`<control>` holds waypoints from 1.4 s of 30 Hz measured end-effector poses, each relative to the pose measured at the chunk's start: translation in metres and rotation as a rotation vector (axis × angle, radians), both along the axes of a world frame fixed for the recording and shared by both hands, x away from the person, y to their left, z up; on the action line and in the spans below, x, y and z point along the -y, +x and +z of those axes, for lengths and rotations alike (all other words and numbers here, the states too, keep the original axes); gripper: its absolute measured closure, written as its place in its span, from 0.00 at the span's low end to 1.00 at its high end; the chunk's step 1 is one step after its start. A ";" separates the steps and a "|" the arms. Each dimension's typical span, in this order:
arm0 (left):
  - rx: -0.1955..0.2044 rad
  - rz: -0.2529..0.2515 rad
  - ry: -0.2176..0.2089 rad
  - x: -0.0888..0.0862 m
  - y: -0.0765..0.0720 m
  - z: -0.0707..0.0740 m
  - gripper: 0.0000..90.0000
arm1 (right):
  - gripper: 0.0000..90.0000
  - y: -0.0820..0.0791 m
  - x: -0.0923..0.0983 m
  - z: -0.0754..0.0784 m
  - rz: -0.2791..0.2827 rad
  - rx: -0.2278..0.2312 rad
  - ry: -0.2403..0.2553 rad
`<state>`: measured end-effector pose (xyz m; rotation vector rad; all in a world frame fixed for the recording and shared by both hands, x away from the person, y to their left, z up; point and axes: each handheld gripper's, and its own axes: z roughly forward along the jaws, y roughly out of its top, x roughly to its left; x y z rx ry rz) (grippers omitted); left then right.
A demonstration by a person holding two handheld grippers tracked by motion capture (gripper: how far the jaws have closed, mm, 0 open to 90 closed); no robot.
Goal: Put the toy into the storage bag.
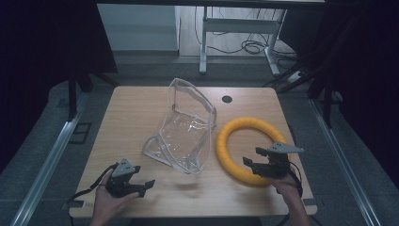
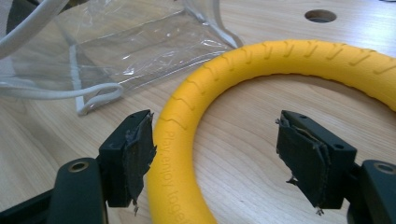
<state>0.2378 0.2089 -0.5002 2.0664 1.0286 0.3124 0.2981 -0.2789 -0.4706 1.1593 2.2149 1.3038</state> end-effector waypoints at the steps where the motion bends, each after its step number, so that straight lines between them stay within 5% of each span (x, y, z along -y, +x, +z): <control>1: -0.002 -0.012 -0.014 0.000 0.000 0.000 0.22 | 0.30 0.000 0.001 -0.001 -0.004 -0.002 -0.004; 11: 0.018 -0.030 -0.026 -0.005 0.002 0.004 0.22 | 0.30 -0.016 -0.003 -0.007 0.006 0.003 -0.088; 33: 0.003 -0.023 -0.042 -0.003 0.009 0.004 0.22 | 0.31 -0.013 0.008 0.011 0.062 -0.041 -0.046; 38: -0.003 -0.023 -0.032 -0.001 0.007 0.003 0.22 | 0.31 -0.008 0.005 0.017 0.096 -0.060 -0.078; 42: -0.006 -0.021 -0.029 0.000 0.005 0.002 0.22 | 0.29 -0.002 -0.003 0.025 0.150 -0.084 -0.159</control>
